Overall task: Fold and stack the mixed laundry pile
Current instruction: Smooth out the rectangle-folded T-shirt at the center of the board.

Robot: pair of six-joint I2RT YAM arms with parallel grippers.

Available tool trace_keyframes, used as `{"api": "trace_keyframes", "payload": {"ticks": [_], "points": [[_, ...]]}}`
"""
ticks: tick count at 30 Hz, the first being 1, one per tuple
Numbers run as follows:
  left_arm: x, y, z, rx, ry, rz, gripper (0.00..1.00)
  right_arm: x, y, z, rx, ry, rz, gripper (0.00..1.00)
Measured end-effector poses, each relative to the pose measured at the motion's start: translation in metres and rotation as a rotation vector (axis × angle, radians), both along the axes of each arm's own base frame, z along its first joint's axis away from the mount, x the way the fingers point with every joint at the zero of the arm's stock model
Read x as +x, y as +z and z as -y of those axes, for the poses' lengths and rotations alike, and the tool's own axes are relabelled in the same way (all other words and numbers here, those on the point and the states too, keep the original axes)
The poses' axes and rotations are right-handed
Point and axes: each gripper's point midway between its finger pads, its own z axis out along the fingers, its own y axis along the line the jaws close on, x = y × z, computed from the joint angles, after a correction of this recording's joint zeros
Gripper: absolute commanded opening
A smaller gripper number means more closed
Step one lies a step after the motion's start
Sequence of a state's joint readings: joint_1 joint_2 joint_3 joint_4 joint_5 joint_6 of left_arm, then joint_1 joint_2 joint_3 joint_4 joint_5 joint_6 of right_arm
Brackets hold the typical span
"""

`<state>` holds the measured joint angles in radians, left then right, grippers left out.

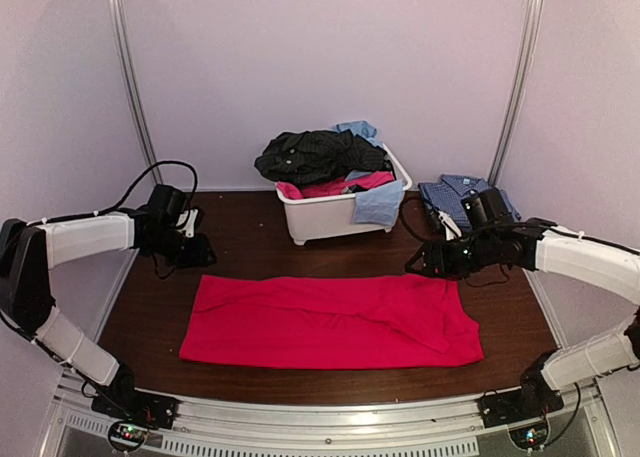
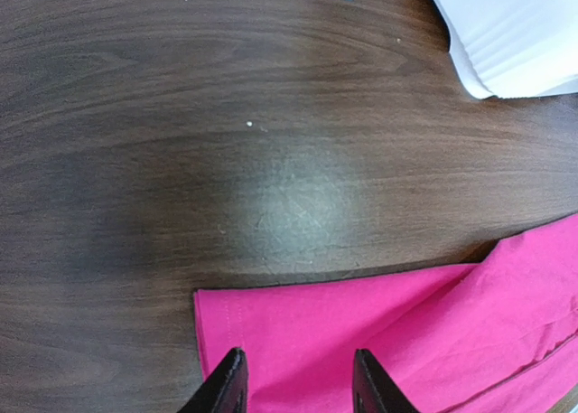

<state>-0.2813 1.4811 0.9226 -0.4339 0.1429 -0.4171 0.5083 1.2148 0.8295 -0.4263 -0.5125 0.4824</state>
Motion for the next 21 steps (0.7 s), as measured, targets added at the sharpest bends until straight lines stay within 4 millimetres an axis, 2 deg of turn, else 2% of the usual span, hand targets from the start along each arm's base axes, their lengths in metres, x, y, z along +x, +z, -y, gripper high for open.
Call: {"api": "trace_keyframes", "payload": {"ticks": [3,6,10,14,17,19,21], "points": [[0.004,-0.003,0.001,-0.004,0.000,0.004,0.40,0.037,-0.011,0.011,-0.050,-0.069,0.026,0.44],[0.007,-0.020,0.002,0.006,0.000,-0.033,0.39,0.062,-0.042,0.021,-0.113,-0.111,-0.003,0.38],[0.005,-0.050,0.000,0.035,0.008,-0.108,0.37,0.068,-0.093,0.028,-0.197,-0.115,-0.093,0.35],[0.006,-0.055,-0.011,0.040,0.053,-0.113,0.42,0.062,-0.121,0.042,-0.256,-0.128,-0.143,0.36],[0.008,-0.054,-0.022,0.035,0.100,-0.103,0.46,0.059,-0.125,0.062,-0.259,-0.176,-0.152,0.46],[0.009,-0.054,-0.026,0.035,0.119,-0.103,0.48,0.060,-0.115,0.073,-0.248,-0.213,-0.131,0.50],[0.009,-0.054,-0.029,0.037,0.131,-0.103,0.51,0.063,-0.096,0.085,-0.228,-0.253,-0.085,0.55]]}}
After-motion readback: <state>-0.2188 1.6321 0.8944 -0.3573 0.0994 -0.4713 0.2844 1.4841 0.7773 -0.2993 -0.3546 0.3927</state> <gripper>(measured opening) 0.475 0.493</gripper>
